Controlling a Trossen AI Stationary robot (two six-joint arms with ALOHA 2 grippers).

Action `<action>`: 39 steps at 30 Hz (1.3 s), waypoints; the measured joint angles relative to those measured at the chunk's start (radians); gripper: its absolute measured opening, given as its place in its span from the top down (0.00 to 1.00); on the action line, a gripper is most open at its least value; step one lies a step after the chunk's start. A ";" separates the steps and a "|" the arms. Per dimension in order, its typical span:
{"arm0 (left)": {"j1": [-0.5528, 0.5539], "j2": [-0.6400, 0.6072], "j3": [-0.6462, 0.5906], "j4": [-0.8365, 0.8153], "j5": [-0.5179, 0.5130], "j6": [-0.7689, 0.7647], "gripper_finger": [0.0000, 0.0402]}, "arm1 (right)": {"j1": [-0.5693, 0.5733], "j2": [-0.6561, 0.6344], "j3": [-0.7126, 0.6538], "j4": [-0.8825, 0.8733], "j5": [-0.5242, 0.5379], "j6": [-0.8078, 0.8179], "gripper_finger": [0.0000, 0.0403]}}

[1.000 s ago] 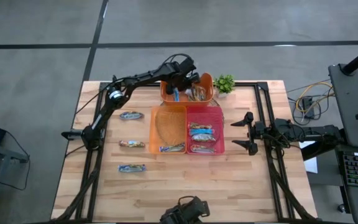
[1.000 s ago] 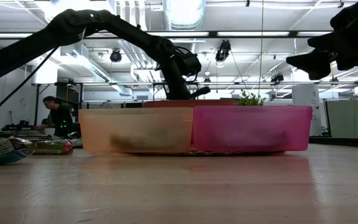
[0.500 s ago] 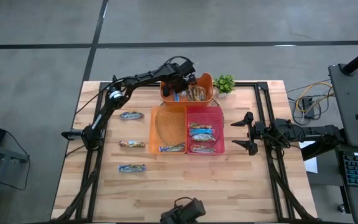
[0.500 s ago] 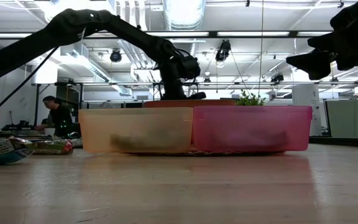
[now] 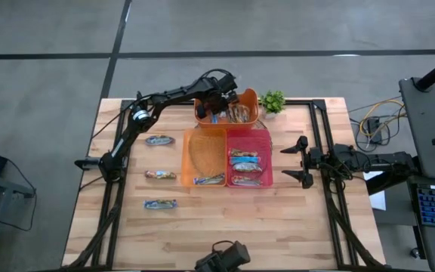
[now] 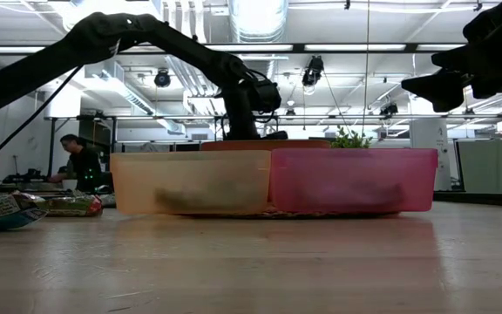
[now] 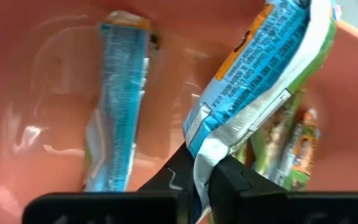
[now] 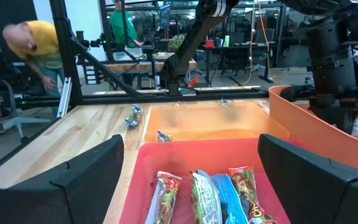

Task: Pick and place Granola Bars by type
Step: Put the yellow granola bar into the orange bin

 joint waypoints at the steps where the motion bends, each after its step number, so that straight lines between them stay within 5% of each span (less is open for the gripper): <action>1: 0.000 0.000 0.000 0.007 0.004 0.010 0.97 | 0.000 0.000 0.000 0.000 0.000 0.000 0.11; 16: 0.001 0.000 0.000 0.027 0.014 0.055 0.79 | 0.000 0.000 0.000 0.000 0.000 0.001 0.11; 31: 0.010 0.000 0.000 0.031 0.037 0.075 0.40 | 0.000 0.000 0.000 0.000 0.000 0.002 0.11; 39: 0.010 0.000 0.024 0.037 0.049 0.094 0.38 | 0.000 0.000 0.000 0.000 0.000 0.001 0.11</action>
